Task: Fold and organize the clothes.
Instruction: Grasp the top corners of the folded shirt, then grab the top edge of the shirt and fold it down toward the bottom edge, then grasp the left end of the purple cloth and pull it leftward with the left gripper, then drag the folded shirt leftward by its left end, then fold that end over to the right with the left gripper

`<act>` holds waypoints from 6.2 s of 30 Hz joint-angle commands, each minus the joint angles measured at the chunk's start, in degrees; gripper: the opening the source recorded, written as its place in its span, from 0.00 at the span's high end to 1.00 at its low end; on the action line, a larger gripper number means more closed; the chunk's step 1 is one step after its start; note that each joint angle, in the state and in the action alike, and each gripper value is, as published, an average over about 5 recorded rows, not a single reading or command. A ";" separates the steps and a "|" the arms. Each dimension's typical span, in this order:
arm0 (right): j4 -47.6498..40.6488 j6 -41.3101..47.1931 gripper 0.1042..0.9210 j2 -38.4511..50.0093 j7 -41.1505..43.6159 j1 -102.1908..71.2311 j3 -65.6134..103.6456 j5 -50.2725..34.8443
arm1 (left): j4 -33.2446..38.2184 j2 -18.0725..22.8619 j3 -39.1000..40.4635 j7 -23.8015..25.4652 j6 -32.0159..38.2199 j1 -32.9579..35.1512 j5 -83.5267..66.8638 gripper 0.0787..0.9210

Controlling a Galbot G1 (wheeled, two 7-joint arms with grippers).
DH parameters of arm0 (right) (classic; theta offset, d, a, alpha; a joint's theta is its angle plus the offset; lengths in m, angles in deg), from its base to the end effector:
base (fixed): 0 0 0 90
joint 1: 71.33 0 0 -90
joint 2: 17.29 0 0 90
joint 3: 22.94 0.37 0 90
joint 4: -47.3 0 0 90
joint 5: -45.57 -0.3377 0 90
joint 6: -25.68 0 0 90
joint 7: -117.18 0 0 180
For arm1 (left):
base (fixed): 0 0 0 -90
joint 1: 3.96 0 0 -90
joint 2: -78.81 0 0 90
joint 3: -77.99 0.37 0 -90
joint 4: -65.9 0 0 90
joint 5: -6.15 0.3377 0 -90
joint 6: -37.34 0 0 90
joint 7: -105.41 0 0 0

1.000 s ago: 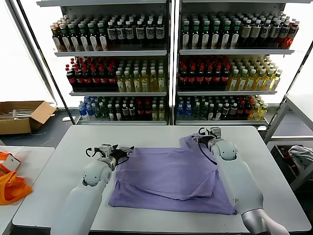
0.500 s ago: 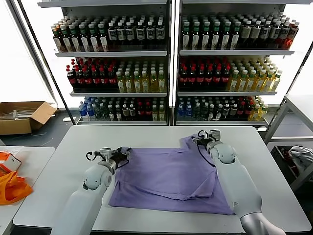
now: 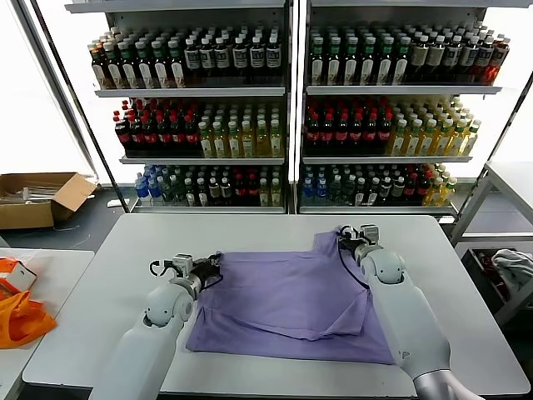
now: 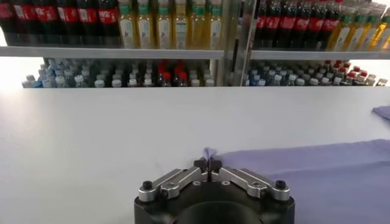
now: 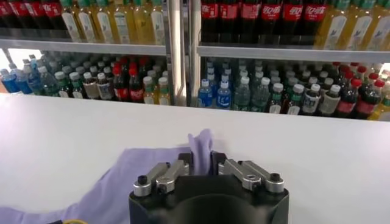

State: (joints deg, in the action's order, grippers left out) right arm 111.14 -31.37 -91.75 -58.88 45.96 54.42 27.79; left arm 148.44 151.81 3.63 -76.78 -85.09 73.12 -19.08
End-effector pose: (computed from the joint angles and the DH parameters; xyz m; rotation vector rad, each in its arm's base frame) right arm 0.5002 -0.0751 -0.3245 0.1674 -2.5381 0.0379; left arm 0.4087 0.0347 -0.3394 -0.2719 -2.5700 0.0328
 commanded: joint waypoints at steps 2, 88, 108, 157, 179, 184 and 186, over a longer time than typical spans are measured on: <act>5.44 0.07 0.97 0.57 0.02 -2.08 0.51 -0.92 | 1.70 -0.32 -0.30 -0.06 3.06 0.61 0.80 0.99; 53.07 -0.45 0.99 -1.98 -11.31 -50.91 14.54 5.87 | 30.00 -1.25 -7.43 2.28 9.42 33.87 16.42 0.99; 52.48 -0.94 0.84 -1.87 -11.44 -51.28 14.19 7.98 | 31.96 0.96 -6.72 1.54 11.02 32.72 21.22 0.82; 59.45 -5.21 0.12 0.62 -14.46 -50.12 14.91 1.36 | 31.17 7.46 -10.42 -3.21 3.68 37.37 10.54 0.54; 58.68 -5.60 0.12 0.70 -14.93 -49.22 15.25 0.59 | 31.80 3.20 -20.12 -2.52 7.43 35.84 11.13 0.98; 58.50 -5.54 0.12 0.84 -15.04 -48.53 14.74 0.32 | 29.74 -5.02 -31.67 -2.41 9.17 34.39 10.64 0.98; 58.43 -5.49 0.12 0.83 -15.06 -48.16 14.44 0.27 | 28.09 -9.35 -36.49 -1.96 9.47 33.69 10.53 0.98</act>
State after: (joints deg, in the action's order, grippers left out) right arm 169.62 -36.92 -90.91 -73.90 -2.64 69.15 28.17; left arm 179.34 155.20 -14.50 -79.31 -78.03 108.56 -8.19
